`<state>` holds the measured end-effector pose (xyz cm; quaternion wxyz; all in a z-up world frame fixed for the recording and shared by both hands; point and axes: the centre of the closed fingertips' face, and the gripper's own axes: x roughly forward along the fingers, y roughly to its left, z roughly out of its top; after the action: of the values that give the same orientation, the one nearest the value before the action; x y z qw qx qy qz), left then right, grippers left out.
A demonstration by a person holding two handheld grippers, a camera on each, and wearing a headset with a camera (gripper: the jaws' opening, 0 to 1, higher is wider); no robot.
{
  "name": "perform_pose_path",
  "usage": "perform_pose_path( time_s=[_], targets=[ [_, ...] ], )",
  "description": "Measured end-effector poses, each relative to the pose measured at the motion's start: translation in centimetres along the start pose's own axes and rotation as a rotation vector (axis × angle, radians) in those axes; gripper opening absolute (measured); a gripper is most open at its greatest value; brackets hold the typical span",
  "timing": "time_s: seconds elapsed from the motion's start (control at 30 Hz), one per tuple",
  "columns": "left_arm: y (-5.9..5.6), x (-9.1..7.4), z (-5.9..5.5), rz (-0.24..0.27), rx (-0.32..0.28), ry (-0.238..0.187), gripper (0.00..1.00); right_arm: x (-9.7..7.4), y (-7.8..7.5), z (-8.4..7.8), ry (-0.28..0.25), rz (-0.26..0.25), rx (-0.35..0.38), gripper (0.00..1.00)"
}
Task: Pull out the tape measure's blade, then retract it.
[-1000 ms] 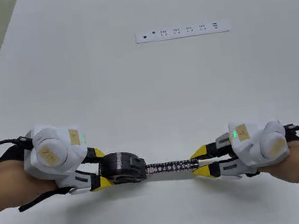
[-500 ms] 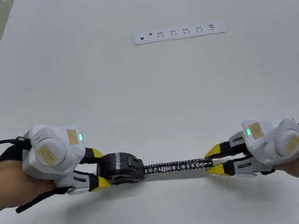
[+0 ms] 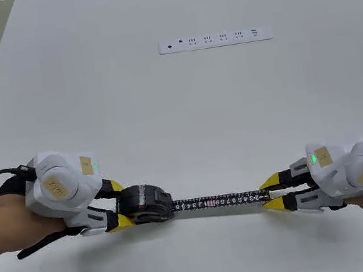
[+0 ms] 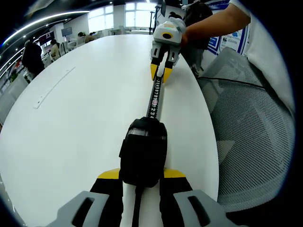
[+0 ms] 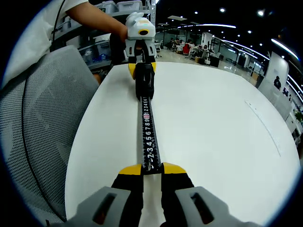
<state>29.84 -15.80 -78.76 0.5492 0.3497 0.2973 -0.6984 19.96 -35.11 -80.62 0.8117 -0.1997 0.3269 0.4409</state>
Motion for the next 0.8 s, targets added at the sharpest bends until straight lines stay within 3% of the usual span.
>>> perform_pose_path(
  time_s=[0.1,0.8],
  targets=[
    [0.0,0.1,0.1,0.0,0.003,-0.002,0.26,-0.4,0.1,-1.0,0.027,0.002,0.002,0.11],
    [-0.2,0.1,0.2,-0.003,0.007,0.006,0.26,-3.2,0.0,-3.7,0.052,-0.03,0.042,0.11]
  ],
)
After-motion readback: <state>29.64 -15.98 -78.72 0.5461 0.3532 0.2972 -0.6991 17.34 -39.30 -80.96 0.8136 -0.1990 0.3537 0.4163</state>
